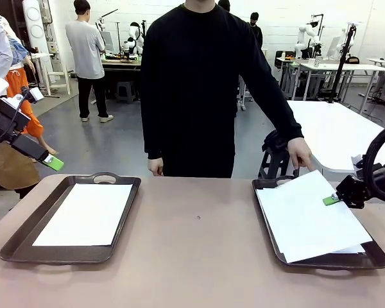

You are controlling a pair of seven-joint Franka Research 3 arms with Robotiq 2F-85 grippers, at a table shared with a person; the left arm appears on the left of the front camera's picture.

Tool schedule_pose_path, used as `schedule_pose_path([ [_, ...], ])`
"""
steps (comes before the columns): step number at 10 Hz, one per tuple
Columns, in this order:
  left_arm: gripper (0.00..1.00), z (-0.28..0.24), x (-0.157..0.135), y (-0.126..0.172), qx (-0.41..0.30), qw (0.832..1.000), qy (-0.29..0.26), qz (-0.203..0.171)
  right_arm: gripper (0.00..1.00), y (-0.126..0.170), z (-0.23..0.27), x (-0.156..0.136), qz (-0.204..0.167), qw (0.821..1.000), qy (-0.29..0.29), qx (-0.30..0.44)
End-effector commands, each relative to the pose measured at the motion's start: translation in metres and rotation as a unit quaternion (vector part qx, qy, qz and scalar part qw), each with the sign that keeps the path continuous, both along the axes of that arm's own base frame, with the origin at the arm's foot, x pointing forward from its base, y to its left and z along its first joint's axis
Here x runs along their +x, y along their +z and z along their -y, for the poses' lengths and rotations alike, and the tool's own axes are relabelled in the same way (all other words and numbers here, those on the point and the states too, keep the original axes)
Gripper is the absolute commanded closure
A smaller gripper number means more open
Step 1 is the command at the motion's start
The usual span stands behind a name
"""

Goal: Sort the A4 documents.
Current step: Place the A4 Paper in the designated Handle tray.

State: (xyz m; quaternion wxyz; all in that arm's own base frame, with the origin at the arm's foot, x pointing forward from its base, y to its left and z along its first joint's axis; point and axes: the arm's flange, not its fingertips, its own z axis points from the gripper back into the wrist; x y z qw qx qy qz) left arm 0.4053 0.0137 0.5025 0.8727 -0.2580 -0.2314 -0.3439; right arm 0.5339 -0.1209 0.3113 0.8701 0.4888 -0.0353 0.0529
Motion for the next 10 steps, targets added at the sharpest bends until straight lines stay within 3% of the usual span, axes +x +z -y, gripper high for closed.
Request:
schedule_pose_path([
  [1, 0.0, -0.001, 0.0, 0.0, 0.0, 1.0, -0.001, 0.001, 0.99, -0.003, -0.006, 0.002, 0.002, 1.0, -0.02, -0.02],
  [8, 0.0, -0.001, 0.0, 0.0, 0.0, 1.0, -0.001, 0.001, 0.99, -0.011, -0.009, 0.016, 0.008, 0.998, -0.031, -0.051],
  [9, 0.0, -0.001, 0.0, 0.0, 0.0, 1.0, -0.001, 0.001, 0.84, -0.009, -0.009, 0.014, 0.015, 0.998, -0.03, -0.059],
  [10, 0.0, -0.001, 0.0, 0.0, 0.0, 1.0, -0.001, 0.001, 0.81, -0.006, -0.009, 0.013, 0.022, 0.997, -0.024, -0.07],
])
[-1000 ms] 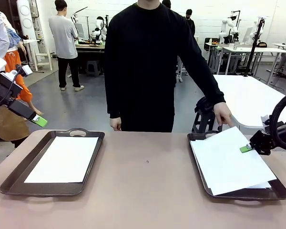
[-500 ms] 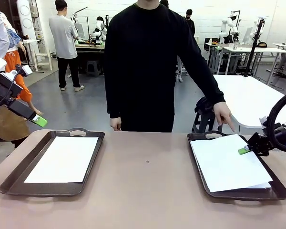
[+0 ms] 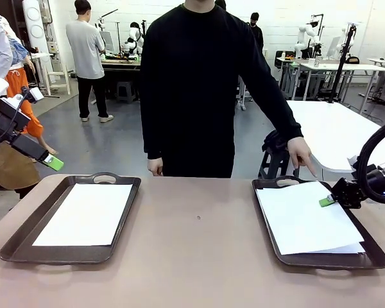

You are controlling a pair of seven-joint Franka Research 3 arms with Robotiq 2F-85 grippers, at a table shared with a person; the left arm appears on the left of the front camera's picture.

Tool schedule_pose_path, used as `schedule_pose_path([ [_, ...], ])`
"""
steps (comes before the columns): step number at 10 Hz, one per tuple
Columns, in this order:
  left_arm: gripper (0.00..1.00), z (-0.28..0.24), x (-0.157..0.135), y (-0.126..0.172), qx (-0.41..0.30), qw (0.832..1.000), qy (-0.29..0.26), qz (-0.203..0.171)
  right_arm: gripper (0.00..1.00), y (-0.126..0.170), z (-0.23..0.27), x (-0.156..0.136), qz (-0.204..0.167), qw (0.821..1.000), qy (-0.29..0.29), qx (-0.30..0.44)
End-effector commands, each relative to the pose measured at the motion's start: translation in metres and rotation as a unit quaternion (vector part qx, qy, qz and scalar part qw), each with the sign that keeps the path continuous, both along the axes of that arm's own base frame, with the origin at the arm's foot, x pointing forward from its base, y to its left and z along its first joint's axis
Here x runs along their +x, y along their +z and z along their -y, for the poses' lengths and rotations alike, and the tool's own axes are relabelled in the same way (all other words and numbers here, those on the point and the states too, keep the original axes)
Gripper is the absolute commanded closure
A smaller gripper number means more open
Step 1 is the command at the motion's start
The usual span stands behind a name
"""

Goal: Sort the A4 documents.
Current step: Place the A4 Paper in the designated Handle tray.

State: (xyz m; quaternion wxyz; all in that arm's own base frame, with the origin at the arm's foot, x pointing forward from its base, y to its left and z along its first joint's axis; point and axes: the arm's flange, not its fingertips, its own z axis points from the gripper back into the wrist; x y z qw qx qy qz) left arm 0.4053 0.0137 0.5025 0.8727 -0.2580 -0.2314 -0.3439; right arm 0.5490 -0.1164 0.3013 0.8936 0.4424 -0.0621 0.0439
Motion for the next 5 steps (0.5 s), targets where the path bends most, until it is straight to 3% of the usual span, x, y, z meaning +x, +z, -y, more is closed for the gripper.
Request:
schedule_pose_path([
  [1, 0.0, -0.001, 0.0, 0.0, 0.0, 1.0, -0.001, 0.001, 0.66, 0.006, -0.004, -0.003, 0.002, 0.999, 0.002, -0.032],
  [2, 0.0, -0.001, 0.0, 0.0, 0.0, 1.0, -0.001, 0.001, 0.63, 0.007, -0.004, -0.003, 0.005, 0.999, 0.001, -0.048],
  [3, 0.0, -0.001, 0.0, 0.0, 0.0, 1.0, -0.001, 0.001, 0.47, 0.009, -0.005, -0.004, 0.014, 0.998, 0.0, -0.067],
  [4, 0.0, -0.001, 0.0, 0.0, 0.0, 1.0, -0.001, 0.001, 0.44, 0.015, -0.006, -0.004, 0.023, 0.996, 0.0, -0.091],
  [5, 0.0, -0.001, 0.0, 0.0, 0.0, 1.0, -0.001, 0.001, 0.29, 0.019, -0.006, -0.003, 0.03, 0.993, -0.001, -0.113],
])
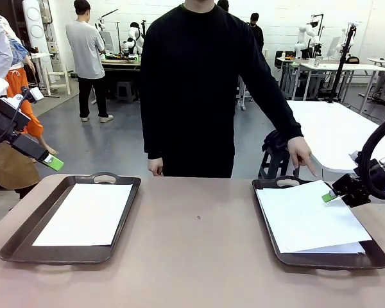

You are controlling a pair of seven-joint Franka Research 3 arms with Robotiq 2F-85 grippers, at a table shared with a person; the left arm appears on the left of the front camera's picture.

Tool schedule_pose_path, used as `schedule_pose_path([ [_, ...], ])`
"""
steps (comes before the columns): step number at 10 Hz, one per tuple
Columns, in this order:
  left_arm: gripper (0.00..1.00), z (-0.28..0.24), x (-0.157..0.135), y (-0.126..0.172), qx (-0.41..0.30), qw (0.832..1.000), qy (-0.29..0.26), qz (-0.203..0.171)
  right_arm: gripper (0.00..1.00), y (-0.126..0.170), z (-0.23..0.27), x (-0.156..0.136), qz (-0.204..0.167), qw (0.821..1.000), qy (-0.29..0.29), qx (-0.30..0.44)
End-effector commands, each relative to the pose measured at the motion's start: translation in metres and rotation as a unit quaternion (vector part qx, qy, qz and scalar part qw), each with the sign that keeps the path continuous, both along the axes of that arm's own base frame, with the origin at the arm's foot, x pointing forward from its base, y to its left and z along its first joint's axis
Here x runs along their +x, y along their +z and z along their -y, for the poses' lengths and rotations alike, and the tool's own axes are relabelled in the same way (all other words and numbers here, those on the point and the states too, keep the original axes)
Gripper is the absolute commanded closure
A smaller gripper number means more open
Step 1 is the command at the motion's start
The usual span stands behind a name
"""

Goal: Sort the A4 documents.
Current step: Place the A4 Paper in the designated Handle tray.

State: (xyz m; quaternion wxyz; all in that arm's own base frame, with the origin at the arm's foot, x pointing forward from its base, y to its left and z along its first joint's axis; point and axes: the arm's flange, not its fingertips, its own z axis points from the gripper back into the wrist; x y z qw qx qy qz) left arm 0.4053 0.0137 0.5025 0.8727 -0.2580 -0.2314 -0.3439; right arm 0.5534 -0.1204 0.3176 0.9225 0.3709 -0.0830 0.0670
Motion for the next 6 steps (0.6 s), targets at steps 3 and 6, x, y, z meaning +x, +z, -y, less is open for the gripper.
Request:
schedule_pose_path([
  [3, 0.0, -0.001, 0.0, 0.0, 0.0, 1.0, -0.001, 0.001, 0.07, 0.014, -0.015, -0.008, 0.017, 0.995, -0.008, -0.095],
  [6, 0.0, -0.001, 0.0, 0.0, 0.0, 1.0, -0.001, 0.001, 0.0, 0.027, -0.029, -0.013, 0.022, 0.984, 0.005, -0.175],
])
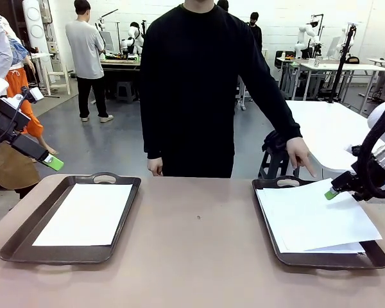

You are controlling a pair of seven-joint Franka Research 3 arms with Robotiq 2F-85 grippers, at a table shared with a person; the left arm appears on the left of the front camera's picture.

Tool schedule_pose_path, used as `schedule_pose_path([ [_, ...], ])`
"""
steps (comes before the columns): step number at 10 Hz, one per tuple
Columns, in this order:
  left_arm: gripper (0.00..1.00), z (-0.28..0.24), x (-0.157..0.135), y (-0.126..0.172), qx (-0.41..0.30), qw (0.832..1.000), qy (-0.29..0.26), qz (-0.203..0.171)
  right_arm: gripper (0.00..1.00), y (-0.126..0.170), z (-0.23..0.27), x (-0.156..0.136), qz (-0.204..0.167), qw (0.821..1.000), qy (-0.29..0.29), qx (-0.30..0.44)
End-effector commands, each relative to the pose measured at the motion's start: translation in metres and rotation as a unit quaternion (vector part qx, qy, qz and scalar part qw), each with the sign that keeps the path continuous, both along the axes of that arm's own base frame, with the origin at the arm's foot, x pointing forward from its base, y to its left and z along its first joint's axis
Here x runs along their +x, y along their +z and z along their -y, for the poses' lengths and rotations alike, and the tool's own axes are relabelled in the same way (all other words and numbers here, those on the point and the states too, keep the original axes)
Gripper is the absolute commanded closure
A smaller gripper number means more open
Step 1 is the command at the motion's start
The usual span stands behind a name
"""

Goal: Sort the A4 documents.
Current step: Place the A4 Paper in the designated Handle tray.

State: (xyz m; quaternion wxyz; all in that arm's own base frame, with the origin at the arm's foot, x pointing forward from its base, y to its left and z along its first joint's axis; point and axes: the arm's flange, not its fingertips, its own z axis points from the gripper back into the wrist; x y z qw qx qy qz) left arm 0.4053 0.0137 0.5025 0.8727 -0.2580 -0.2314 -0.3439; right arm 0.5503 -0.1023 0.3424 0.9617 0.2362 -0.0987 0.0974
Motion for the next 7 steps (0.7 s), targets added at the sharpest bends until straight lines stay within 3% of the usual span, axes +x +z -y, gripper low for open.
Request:
schedule_pose_path([
  [1, 0.0, -0.001, 0.0, 0.0, 0.0, 1.0, -0.001, 0.001, 0.0, 0.006, -0.018, -0.012, -0.008, 0.998, 0.001, -0.055],
  [7, 0.0, -0.001, 0.0, 0.0, 0.0, 1.0, -0.001, 0.001, 0.0, 0.025, -0.045, -0.022, 0.018, 0.992, 0.031, -0.124],
])
